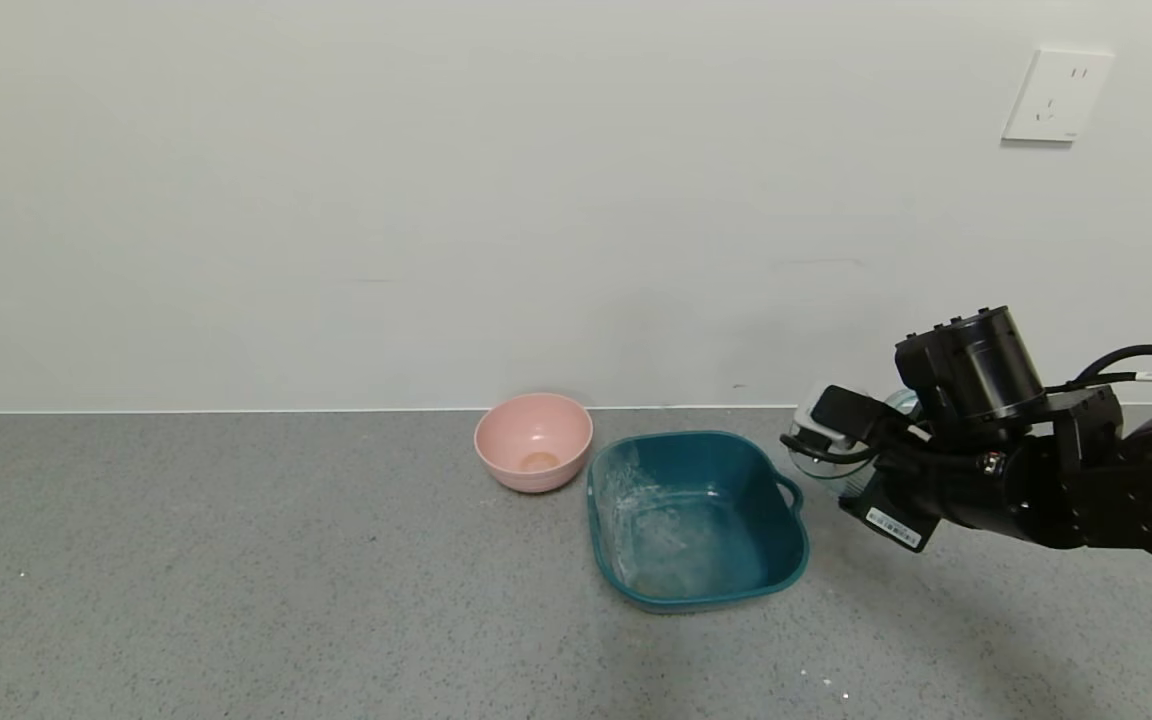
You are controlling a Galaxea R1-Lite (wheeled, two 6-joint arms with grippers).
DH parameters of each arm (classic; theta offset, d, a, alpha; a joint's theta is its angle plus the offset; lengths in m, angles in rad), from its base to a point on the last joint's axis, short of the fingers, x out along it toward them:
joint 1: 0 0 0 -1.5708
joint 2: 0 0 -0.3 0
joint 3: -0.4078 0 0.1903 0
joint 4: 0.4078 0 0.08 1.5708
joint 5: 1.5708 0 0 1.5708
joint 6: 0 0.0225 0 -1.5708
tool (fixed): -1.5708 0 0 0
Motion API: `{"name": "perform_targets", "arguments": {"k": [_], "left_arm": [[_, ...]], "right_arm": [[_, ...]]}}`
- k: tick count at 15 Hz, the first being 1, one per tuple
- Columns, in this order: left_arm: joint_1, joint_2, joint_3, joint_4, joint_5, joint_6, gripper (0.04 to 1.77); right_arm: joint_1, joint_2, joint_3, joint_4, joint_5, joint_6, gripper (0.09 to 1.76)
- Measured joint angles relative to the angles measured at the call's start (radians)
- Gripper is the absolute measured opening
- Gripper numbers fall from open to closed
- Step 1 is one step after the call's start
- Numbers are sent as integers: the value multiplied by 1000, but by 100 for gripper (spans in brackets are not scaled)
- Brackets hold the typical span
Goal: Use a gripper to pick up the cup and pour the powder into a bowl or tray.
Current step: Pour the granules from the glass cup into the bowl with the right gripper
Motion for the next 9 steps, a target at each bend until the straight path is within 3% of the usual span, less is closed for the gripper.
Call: {"name": "perform_targets", "arguments": {"k": [9], "left_arm": [[0,0,0,0,0,0,172]], "right_arm": [[86,100,-107,0,-187,-168,131]]}}
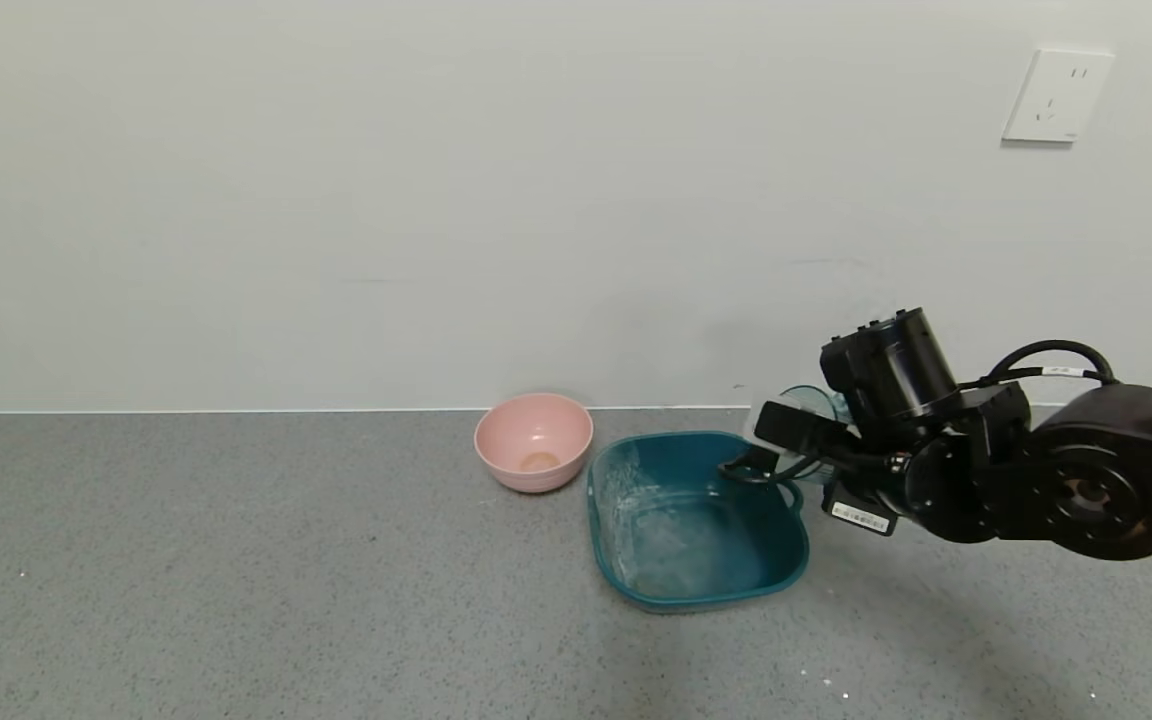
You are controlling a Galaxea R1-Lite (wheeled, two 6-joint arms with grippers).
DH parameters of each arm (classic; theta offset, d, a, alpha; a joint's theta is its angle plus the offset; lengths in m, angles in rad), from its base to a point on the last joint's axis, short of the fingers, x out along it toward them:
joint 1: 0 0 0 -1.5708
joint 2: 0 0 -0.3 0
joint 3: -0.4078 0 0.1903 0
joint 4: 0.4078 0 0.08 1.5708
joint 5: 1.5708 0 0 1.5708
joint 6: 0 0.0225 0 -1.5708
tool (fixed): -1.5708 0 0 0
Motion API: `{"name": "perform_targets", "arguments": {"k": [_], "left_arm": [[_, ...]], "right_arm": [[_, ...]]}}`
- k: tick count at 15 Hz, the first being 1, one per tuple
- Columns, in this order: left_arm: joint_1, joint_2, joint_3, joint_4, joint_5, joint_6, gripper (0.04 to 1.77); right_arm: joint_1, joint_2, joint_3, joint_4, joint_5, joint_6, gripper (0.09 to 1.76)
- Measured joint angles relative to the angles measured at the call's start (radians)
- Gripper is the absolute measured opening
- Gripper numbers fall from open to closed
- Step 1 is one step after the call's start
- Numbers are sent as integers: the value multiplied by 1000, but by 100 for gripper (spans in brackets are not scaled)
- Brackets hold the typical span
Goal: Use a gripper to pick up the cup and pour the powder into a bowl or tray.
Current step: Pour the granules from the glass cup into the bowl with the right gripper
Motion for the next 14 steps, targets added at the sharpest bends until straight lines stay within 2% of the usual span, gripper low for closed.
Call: {"name": "perform_targets", "arguments": {"k": [5,14], "left_arm": [[0,0,0,0,0,0,172],[0,0,0,0,0,0,172]], "right_arm": [[52,61,-36,0,-76,-113,131],[82,90,-65,-6,-196,-364,131]]}}
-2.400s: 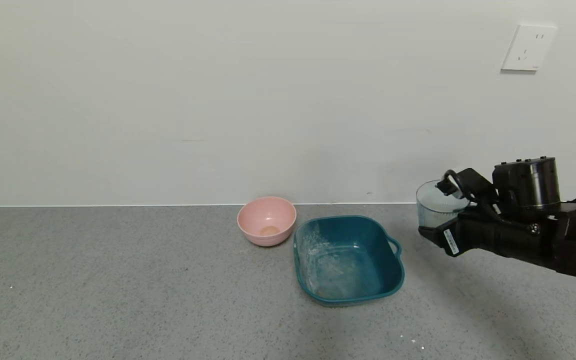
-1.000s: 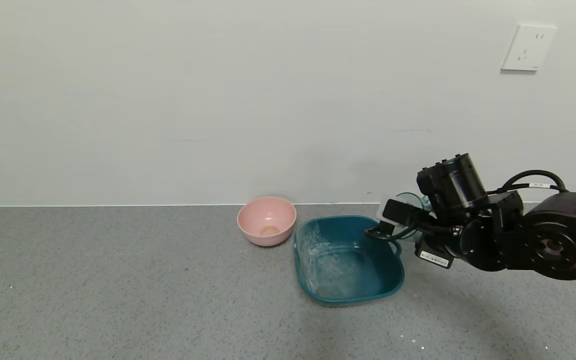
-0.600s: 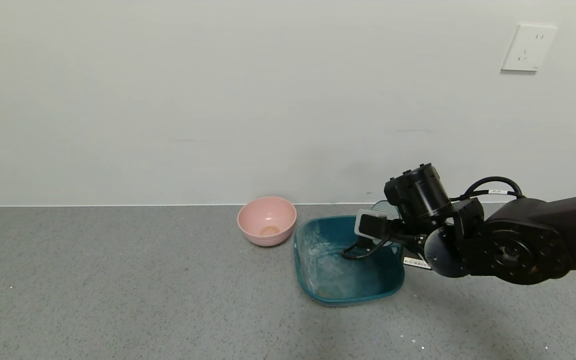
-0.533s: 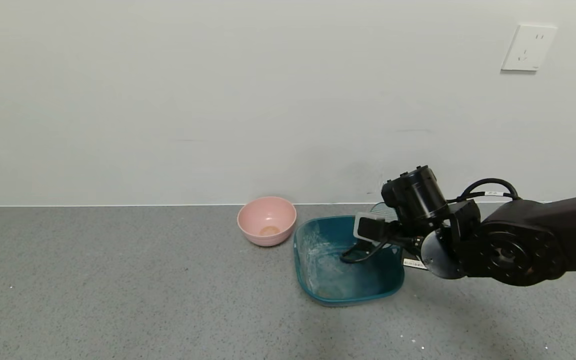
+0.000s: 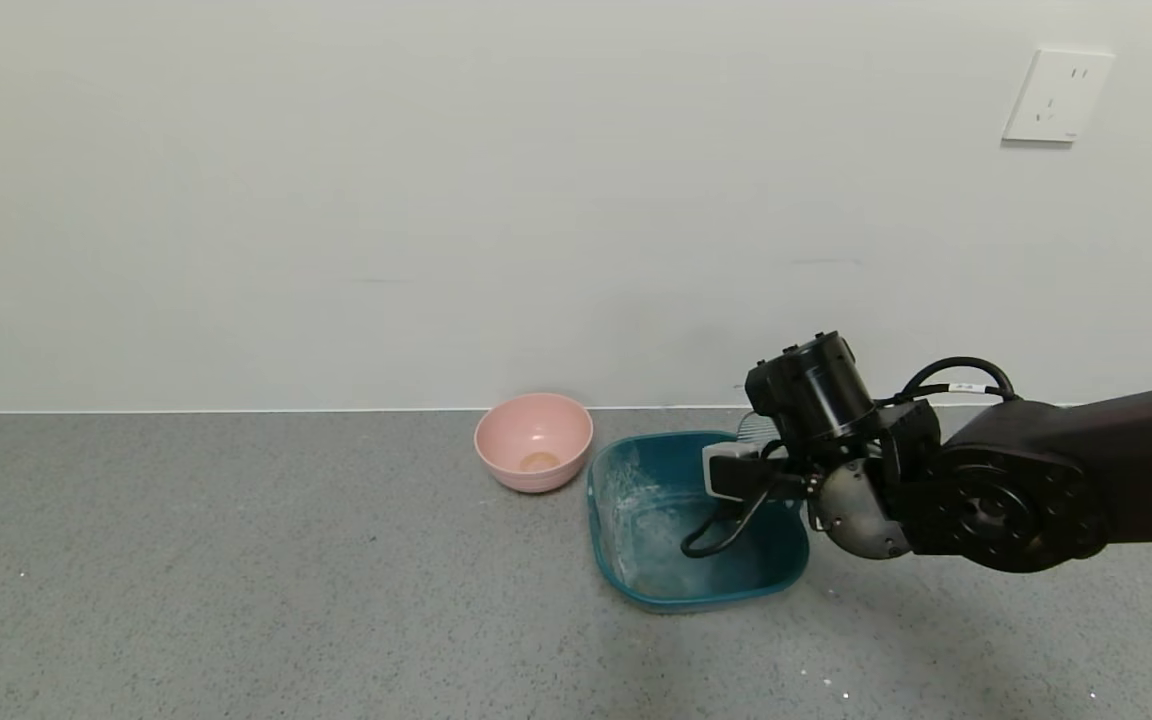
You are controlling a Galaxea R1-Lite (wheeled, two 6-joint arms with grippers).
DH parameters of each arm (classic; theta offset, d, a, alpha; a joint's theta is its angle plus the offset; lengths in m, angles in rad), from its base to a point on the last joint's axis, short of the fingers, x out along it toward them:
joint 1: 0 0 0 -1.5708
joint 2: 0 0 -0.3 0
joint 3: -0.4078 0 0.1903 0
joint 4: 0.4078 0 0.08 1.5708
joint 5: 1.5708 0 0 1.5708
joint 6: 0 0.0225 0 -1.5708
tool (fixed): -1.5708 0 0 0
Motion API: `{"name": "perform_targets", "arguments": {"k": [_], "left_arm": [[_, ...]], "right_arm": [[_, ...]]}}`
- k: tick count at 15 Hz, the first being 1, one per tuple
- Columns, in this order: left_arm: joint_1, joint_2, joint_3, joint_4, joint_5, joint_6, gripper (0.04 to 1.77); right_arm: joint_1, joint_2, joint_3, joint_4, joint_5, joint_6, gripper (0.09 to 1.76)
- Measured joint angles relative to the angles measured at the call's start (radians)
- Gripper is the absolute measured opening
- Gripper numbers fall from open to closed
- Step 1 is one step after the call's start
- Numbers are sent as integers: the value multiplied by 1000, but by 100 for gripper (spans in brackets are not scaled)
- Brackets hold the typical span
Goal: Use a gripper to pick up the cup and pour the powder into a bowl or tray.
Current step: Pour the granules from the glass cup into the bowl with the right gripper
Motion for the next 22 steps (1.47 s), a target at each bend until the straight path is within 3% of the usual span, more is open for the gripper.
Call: {"name": "perform_targets", "arguments": {"k": [14,22], "left_arm": [[0,0,0,0,0,0,172],[0,0,0,0,0,0,172]], "right_arm": [[41,30,-20,-11,-84,-312,131],[50,32,-28,-5,-86,-394,131]]}}
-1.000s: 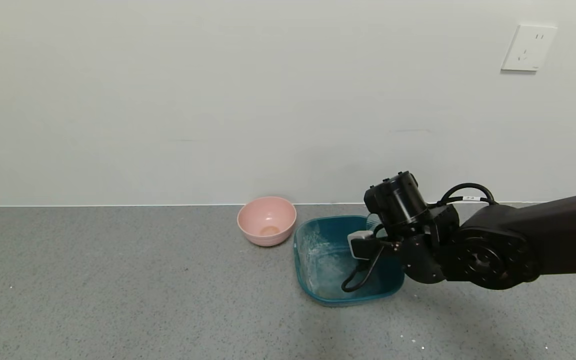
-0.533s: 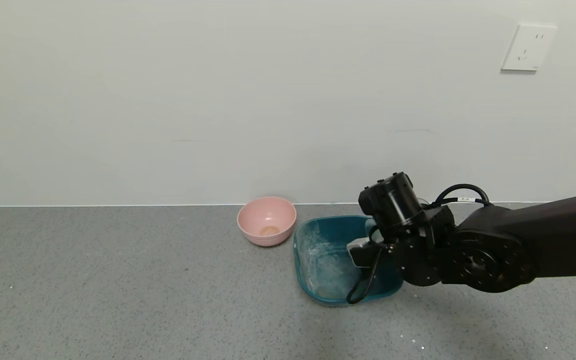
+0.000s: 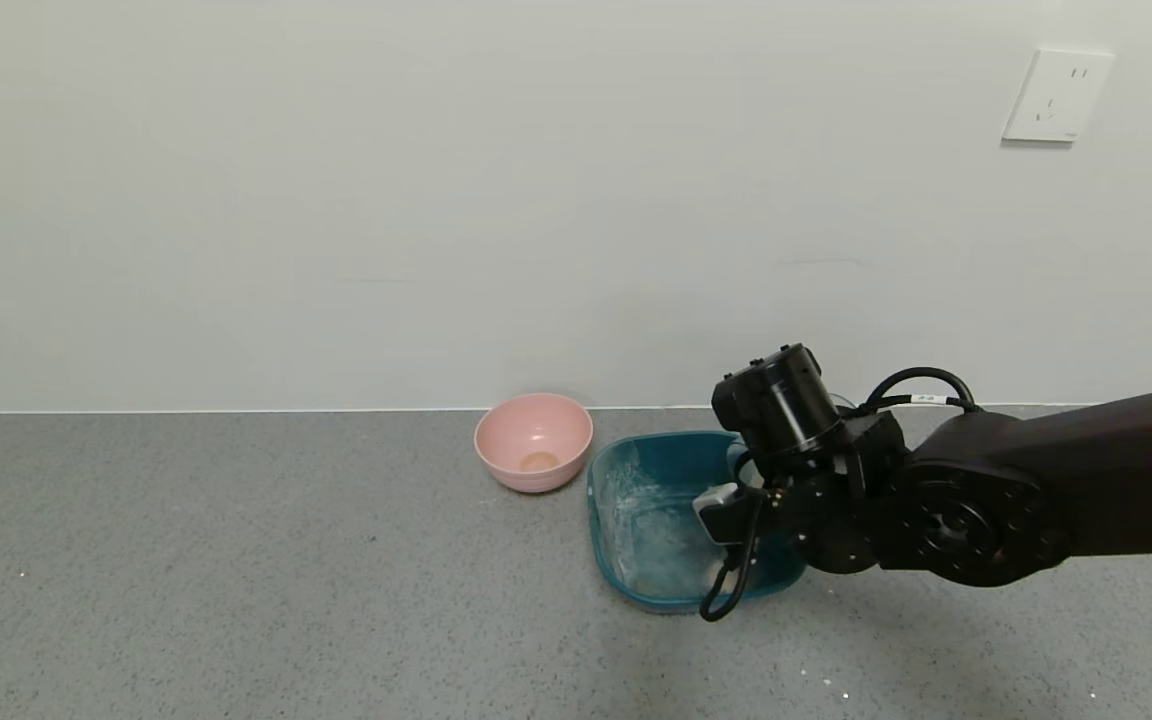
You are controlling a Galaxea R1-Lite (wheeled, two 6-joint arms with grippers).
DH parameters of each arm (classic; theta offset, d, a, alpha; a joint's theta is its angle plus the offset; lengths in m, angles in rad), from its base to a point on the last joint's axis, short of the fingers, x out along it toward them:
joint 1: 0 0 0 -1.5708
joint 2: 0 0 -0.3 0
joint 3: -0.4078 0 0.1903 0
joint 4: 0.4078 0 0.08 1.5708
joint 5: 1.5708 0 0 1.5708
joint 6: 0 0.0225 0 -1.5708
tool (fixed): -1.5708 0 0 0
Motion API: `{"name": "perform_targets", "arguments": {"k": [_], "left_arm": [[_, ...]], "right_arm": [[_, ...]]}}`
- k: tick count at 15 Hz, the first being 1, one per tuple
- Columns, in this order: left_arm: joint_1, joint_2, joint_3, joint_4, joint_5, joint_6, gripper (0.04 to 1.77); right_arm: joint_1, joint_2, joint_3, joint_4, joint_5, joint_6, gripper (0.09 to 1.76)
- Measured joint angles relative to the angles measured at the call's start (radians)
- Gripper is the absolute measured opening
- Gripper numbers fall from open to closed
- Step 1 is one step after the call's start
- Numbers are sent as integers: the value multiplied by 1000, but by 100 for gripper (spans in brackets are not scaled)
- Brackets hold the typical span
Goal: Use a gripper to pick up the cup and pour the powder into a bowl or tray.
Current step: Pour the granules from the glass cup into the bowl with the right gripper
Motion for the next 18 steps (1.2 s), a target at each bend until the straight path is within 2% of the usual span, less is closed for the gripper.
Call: {"name": "perform_targets", "arguments": {"k": [3,18], "left_arm": [[0,0,0,0,0,0,172],[0,0,0,0,1,0,172]], "right_arm": [[1,-1,0,0,0,-41,131],[1,-4,4,9,0,-76,131]]}}
